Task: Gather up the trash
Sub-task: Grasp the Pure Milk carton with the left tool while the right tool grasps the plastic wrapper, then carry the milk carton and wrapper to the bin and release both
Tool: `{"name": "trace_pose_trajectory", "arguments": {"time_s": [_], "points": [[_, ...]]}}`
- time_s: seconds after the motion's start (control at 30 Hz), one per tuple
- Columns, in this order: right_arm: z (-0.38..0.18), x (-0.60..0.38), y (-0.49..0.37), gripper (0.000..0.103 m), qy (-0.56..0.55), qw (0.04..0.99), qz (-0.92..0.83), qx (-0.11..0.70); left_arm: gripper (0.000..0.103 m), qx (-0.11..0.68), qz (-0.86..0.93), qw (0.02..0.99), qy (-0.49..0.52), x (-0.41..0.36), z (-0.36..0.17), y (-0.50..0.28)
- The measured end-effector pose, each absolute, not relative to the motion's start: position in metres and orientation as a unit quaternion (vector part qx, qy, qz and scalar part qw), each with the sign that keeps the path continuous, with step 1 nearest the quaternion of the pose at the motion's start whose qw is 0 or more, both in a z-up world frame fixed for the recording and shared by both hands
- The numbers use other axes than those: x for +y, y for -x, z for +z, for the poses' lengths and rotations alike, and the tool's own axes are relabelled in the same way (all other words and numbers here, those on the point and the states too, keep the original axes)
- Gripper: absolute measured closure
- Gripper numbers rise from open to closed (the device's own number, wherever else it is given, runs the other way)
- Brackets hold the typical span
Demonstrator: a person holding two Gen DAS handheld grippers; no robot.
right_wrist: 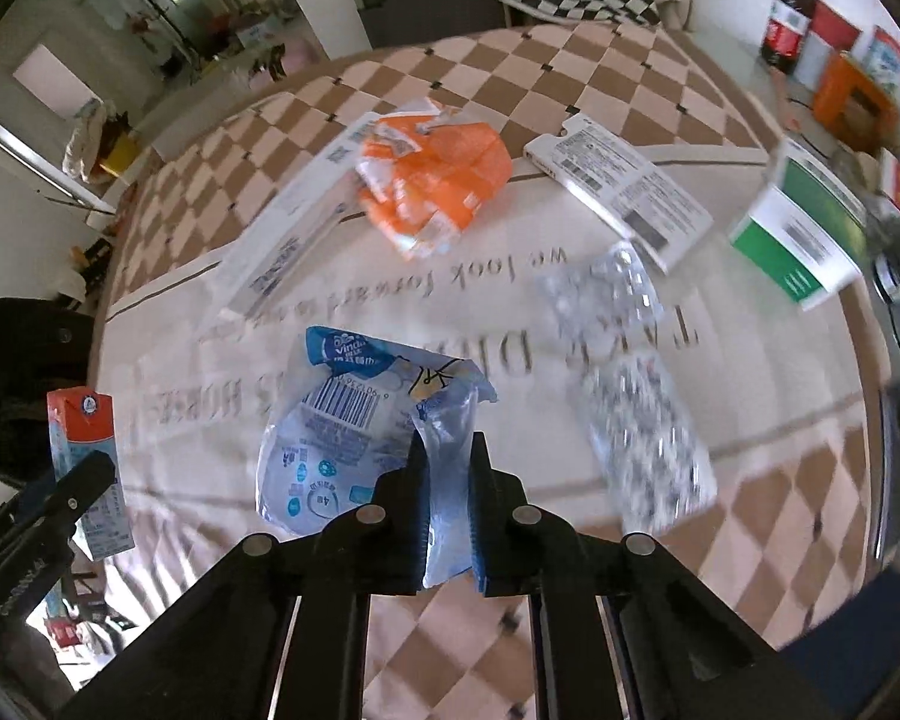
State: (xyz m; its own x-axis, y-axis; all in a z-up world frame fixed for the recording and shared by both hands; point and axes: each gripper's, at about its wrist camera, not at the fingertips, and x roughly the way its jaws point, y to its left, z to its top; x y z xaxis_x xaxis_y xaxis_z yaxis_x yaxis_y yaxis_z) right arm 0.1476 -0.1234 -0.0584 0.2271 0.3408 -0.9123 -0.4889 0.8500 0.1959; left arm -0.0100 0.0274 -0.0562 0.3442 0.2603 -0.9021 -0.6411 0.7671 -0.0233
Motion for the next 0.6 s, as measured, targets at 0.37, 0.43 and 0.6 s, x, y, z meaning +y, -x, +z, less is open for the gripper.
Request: {"name": "trace_pose_trajectory", "arguments": {"time_s": [0.37, 0.43, 0.6], "points": [[-0.073, -0.221, 0.052, 0.093, 0.033, 0.769, 0.247, 0.588, 0.050, 0.521, 0.199, 0.805, 0.204, -0.031, -0.085, 0.163], [-0.101, -0.236, 0.082, 0.093, 0.034, 0.751, 0.237, 0.616, 0.050, 0.540, 0.190, 0.793, 0.208, -0.043, -0.105, 0.181], [-0.193, -0.259, 0.125, 0.093, 0.048, 0.705, 0.203, 0.678, 0.050, 0.596, 0.178, 0.746, 0.238, -0.066, -0.188, 0.214]]}}
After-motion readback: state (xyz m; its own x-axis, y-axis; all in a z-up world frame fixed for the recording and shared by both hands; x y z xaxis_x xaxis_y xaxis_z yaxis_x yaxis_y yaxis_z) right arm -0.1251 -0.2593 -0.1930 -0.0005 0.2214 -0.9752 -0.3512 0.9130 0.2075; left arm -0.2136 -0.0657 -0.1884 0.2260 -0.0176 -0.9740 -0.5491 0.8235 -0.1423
